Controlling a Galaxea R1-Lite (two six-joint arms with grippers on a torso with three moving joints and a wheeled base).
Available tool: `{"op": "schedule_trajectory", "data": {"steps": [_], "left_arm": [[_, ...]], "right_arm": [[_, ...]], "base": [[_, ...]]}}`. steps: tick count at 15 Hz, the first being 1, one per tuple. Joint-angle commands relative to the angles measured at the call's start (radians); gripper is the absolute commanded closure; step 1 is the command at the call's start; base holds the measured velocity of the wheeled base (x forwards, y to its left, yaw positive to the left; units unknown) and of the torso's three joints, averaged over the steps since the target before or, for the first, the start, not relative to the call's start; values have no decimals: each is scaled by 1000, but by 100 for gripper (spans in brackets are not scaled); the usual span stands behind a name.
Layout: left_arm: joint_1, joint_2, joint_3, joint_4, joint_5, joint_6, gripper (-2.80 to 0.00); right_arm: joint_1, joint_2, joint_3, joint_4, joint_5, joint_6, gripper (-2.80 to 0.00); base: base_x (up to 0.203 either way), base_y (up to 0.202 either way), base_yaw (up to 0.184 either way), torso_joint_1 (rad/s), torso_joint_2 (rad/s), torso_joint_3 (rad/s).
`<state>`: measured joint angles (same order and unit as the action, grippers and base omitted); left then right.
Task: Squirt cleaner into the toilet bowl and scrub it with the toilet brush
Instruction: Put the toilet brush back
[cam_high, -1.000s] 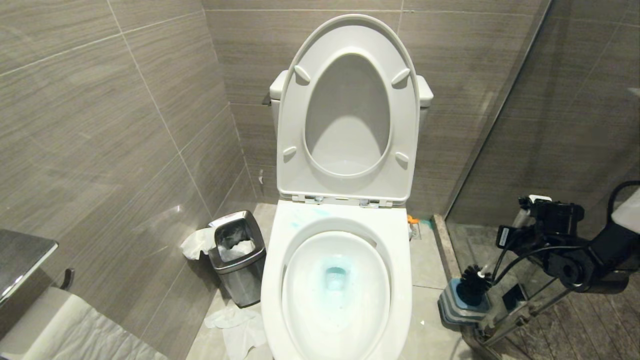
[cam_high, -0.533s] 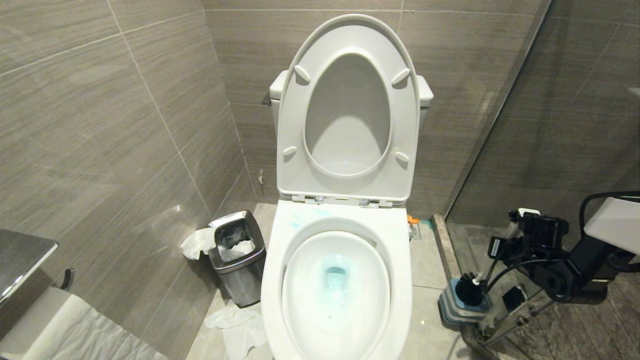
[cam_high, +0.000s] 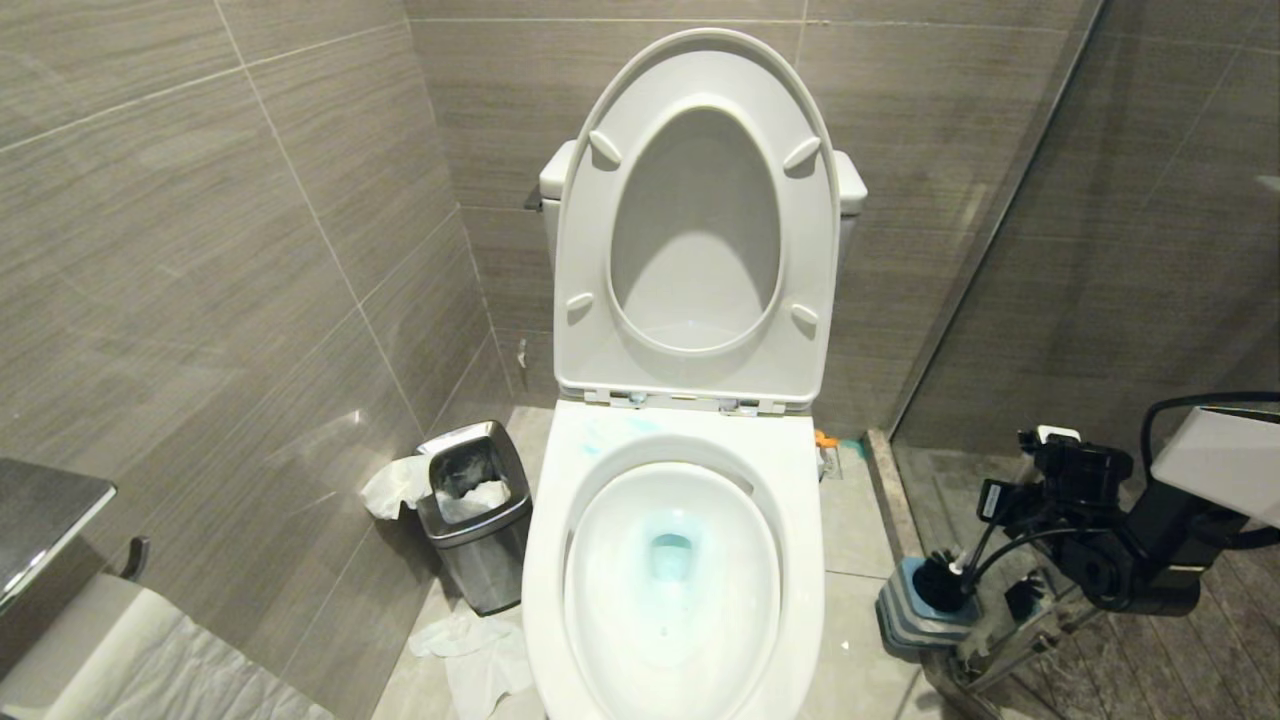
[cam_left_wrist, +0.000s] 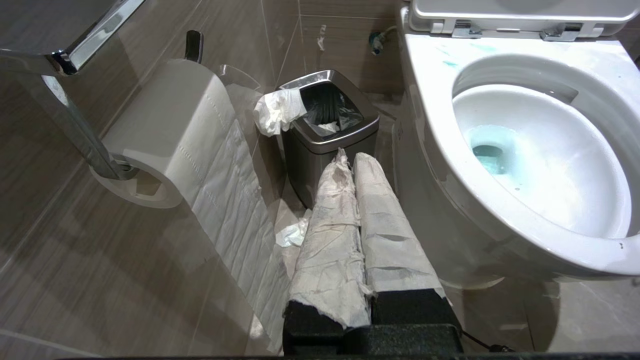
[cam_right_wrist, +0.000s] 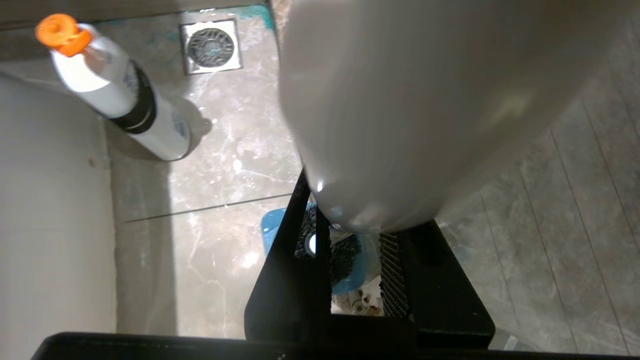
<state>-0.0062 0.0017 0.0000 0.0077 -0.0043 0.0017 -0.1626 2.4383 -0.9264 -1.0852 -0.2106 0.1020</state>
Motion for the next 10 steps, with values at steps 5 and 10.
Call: {"op": "schedule_trajectory", "data": {"steps": [5, 10], "left_arm": [[0, 0, 2, 0, 0, 0, 0], [0, 0, 2, 0, 0, 0, 0]], "right_arm": [[-43, 21, 0, -9, 7, -59, 0], [-55, 30, -3, -10, 53, -59, 0]], "base": [[0, 0, 0, 0, 0, 0], [0, 0, 0, 0, 0, 0]]}}
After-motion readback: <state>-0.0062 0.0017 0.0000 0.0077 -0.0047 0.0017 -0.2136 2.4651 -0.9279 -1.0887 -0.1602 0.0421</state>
